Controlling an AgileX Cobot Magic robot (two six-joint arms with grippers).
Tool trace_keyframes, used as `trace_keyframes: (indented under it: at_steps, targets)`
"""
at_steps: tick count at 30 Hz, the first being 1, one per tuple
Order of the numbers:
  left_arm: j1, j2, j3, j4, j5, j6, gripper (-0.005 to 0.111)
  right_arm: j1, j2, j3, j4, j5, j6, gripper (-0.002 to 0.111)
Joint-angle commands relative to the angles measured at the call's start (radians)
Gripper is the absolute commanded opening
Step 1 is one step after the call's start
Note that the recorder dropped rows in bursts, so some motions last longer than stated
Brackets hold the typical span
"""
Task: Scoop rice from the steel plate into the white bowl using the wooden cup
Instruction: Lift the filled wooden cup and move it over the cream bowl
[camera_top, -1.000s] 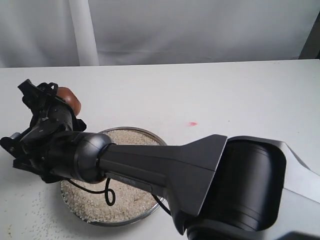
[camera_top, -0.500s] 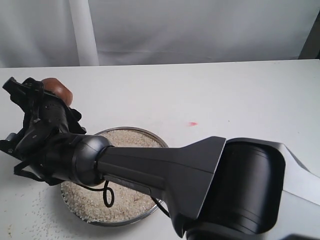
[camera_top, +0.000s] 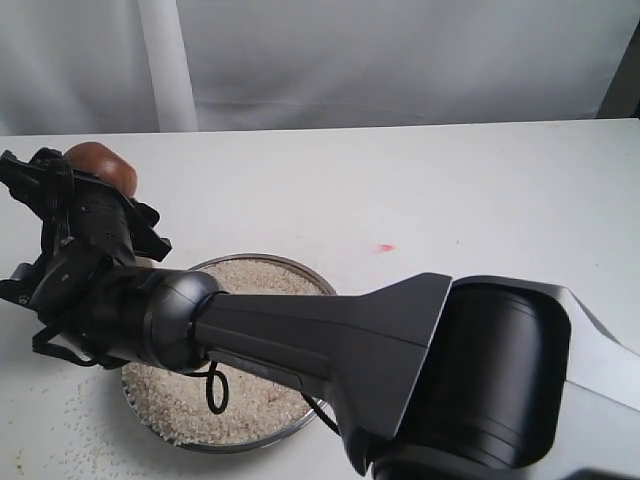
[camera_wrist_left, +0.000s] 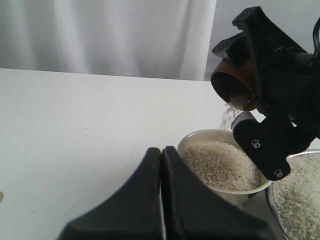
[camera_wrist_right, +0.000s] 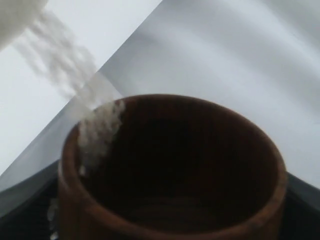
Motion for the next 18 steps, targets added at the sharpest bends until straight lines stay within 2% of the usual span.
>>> trace_keyframes:
  at_steps: [1, 5, 7, 10, 13, 18]
  targets:
    - [-0.006, 0.0, 0.001, -0.001, -0.011, -0.002, 0.0, 0.001, -0.009, -0.008, -0.022, 0.026, -0.006, 0.0]
    - [-0.006, 0.0, 0.001, -0.001, -0.011, -0.002, 0.0, 0.001, -0.009, -0.008, -0.022, 0.063, 0.018, 0.0]
    - [-0.006, 0.0, 0.001, -0.001, -0.011, -0.002, 0.0, 0.008, -0.009, -0.008, 0.017, 0.102, 0.133, 0.0]
    - [-0.006, 0.0, 0.001, -0.001, -0.011, -0.002, 0.0, 0.027, -0.015, -0.008, 0.092, 0.134, 0.462, 0.0]
    - [-0.006, 0.0, 0.001, -0.001, -0.011, -0.002, 0.0, 0.042, -0.019, -0.008, 0.188, 0.211, 0.691, 0.0]
    - [-0.006, 0.0, 0.001, -0.001, -0.011, -0.002, 0.0, 0.077, -0.089, 0.009, 0.346, 0.317, 0.736, 0.0]
